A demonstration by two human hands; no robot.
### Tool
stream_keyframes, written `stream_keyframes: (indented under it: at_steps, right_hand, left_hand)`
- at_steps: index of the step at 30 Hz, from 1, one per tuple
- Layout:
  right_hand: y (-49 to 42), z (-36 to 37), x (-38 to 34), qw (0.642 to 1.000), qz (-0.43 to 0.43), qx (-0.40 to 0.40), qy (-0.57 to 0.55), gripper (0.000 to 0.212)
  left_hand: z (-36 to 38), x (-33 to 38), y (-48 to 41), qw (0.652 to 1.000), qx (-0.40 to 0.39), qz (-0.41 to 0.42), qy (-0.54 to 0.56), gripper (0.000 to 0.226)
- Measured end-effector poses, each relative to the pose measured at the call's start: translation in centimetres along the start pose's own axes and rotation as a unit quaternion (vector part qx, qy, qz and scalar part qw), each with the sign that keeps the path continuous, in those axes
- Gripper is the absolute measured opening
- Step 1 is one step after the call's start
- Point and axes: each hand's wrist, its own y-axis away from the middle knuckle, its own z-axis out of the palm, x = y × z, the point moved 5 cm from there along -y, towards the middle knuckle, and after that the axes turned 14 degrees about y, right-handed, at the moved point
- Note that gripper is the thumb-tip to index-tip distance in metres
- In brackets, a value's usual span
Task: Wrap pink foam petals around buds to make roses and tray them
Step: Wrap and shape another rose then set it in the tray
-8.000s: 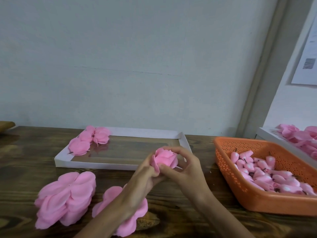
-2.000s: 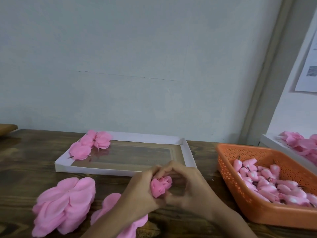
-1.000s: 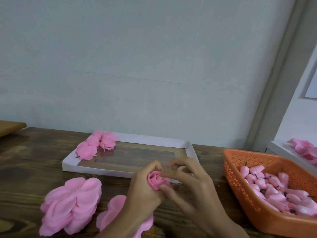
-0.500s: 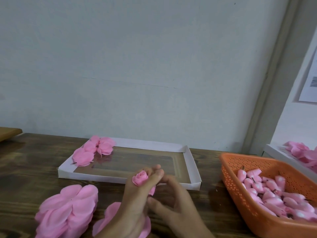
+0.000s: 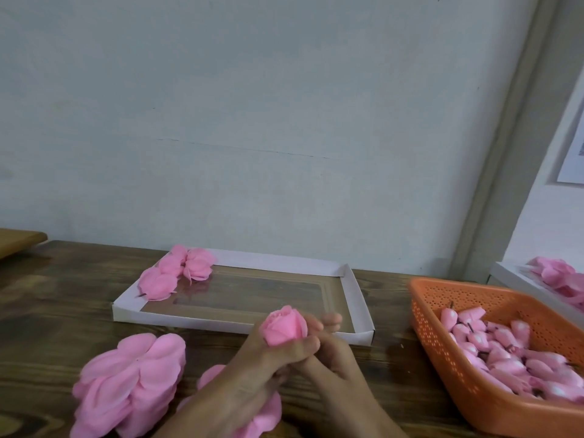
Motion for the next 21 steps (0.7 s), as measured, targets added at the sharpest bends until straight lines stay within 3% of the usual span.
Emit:
stream_keyframes:
  at_steps: [4,7,10,12,15,19,21]
  right_hand:
    - [-0.3,0.7,0.3,0.987,0.094,-0.027,-0.127,0.040]
    - [-0.3,1.2,0.1,0.964,0.144,-0.044,-0.219,0.030]
    - [-0.2,1.6,0.1,0.961,0.145,-0.032,-0.232,0.033]
    - [-0.1,1.8,0.1,0.970,0.106,-0.022,-0.219,0.045]
    - [0.1,1.5,0.8,0.985,0.077,0.009,-0.151,0.044]
    - [-0.2,2.6,1.9,0.962,0.164,0.008,-0.216,0.032]
    - [0.1,2.6,2.2,0.970,0.196,0.008,-0.141,0.029]
  left_hand:
    - [0.0,0.6,0.4,0.999,0.019,-0.016,-0.046,0.034]
    - [-0.5,0.6,0.3,0.996,0.036,-0.016,-0.079,0.041]
    - [-0.8,0.3,0.2,0.994,0.071,0.005,-0.087,0.060]
    - [-0.9,0.4,0.1,0.993,0.090,0.029,-0.063,0.051]
    - [-1.1,0.6,0.0,0.991,0.098,0.028,-0.091,0.036]
    - [-1.0,0.6,0.2,0.995,0.063,0.006,-0.076,0.040]
    - [-0.7,0.6,0.2,0.996,0.059,0.010,-0.059,0.042]
